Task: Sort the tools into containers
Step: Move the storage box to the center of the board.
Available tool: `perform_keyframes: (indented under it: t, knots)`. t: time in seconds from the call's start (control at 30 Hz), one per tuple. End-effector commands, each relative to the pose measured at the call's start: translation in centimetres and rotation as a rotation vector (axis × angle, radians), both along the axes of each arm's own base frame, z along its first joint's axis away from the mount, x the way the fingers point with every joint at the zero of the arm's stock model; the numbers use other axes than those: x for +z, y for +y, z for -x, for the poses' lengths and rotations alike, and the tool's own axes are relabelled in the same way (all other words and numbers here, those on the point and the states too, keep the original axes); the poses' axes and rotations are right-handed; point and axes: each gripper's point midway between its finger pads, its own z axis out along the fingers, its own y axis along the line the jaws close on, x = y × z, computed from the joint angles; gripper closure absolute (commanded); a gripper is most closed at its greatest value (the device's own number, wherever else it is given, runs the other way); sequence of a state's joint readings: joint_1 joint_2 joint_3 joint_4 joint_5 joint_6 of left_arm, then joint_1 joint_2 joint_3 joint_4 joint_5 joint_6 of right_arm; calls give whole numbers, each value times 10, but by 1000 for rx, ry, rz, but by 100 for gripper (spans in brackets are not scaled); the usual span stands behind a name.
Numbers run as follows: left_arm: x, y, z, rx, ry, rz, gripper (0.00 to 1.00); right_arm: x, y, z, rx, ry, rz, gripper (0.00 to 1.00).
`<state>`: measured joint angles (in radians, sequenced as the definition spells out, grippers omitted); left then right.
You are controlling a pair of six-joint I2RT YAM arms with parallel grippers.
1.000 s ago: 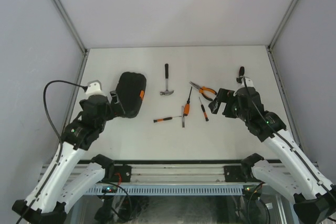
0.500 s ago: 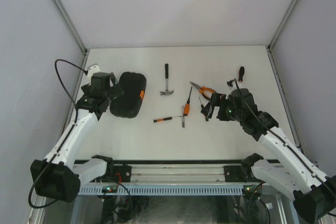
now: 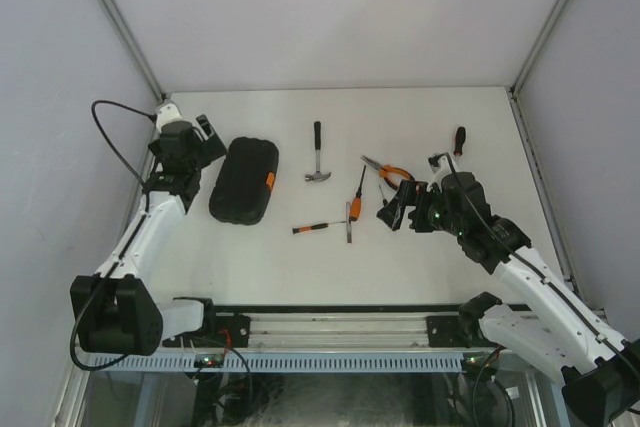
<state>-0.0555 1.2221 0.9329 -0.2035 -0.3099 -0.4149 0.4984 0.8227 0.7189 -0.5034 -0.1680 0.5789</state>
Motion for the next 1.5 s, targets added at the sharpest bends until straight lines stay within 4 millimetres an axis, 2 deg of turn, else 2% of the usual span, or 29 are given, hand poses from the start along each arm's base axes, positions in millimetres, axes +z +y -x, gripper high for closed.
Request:
perform_keyframes:
  t: [0.0, 0.23, 0.33, 0.5, 0.63, 0.83, 1.1, 1.27, 1.33, 1.47]
  knots:
    - [19, 12, -22, 50, -121, -32, 0, 9, 6, -2, 29, -49, -21, 6]
    - [-19, 2, -37, -35, 31, 60, 0, 8, 6, -2, 7, -29, -38, 6]
    - [-32, 4, -42, -44, 49, 85, 0, 5, 6, -1, -1, -5, -42, 6]
    - [-47, 12, -49, -73, 87, 121, 0, 0, 6, 2, -11, 32, -43, 6]
    - [-56, 2, -61, -176, 101, 179, 0, -1, 8, 6, 4, 46, -47, 6]
    - [-69, -4, -69, -205, 123, 207, 0, -2, 9, 10, 17, 54, -48, 6]
    - [-88, -22, -69, -272, 114, 287, 0, 2, 14, 14, 48, 35, -50, 6]
    - [-96, -34, -65, -318, 114, 336, 5, 2, 16, 17, 63, 30, -49, 6]
    - [-101, -34, -62, -315, 117, 344, 8, 2, 17, 18, 70, 35, -50, 6]
    - [-109, -31, -56, -288, 132, 334, 9, 5, 21, 21, 89, 29, -65, 7]
